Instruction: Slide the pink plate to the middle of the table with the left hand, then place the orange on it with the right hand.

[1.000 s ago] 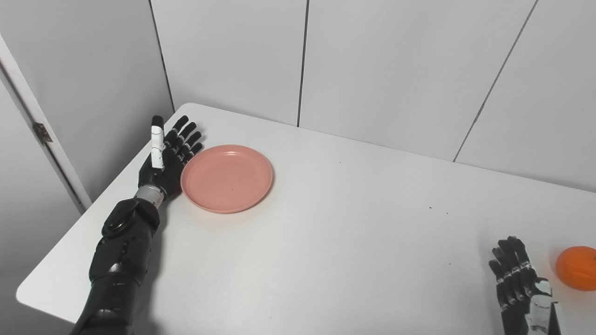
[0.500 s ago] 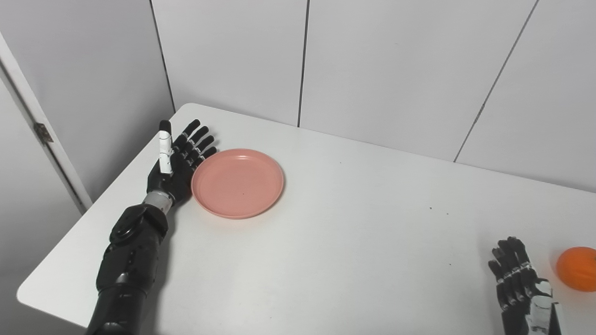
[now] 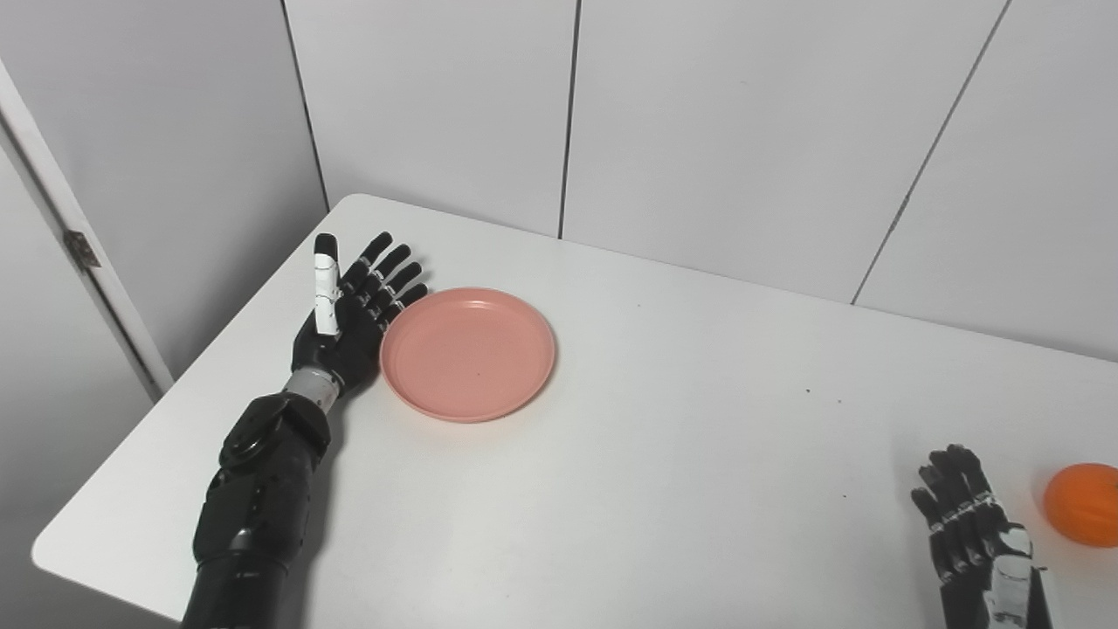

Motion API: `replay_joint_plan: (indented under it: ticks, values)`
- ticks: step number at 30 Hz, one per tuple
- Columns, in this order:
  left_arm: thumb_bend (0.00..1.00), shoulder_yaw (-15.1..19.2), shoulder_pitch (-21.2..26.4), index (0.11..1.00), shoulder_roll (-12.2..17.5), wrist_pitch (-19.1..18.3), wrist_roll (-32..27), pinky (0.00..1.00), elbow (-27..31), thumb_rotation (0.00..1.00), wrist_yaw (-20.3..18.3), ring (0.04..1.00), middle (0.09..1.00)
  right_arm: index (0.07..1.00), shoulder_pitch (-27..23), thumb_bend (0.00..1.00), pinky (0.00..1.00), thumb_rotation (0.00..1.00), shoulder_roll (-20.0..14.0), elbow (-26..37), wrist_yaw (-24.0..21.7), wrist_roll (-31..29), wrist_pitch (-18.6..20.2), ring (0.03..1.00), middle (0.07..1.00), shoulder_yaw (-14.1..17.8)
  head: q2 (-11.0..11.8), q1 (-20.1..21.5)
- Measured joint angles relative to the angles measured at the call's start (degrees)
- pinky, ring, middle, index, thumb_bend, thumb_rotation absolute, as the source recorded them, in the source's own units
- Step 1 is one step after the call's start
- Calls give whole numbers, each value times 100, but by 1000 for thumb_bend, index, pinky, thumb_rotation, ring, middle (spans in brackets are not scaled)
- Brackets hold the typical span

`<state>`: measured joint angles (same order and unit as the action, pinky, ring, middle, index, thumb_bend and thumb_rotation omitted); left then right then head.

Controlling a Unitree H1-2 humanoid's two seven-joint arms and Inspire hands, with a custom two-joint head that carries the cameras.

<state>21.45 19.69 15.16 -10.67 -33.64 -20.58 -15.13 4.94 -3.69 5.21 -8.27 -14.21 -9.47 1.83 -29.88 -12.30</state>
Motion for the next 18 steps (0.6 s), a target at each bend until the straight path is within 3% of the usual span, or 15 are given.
replay_joint_plan:
  ticks: [9, 18]
  values:
    - [1000, -171, -41, 873, -95, -97, -4, 886, 189, 859, 110, 910, 914, 899, 2, 812, 946, 974, 2, 4, 1, 65, 0, 934, 917, -16, 0, 26]
    - [994, -366, -11, 886, -429, -82, 103, 889, 307, 879, 221, 900, 909, 894, 19, 809, 943, 969, 32, 25, 4, 97, 1, 933, 914, -28, -35, 70]
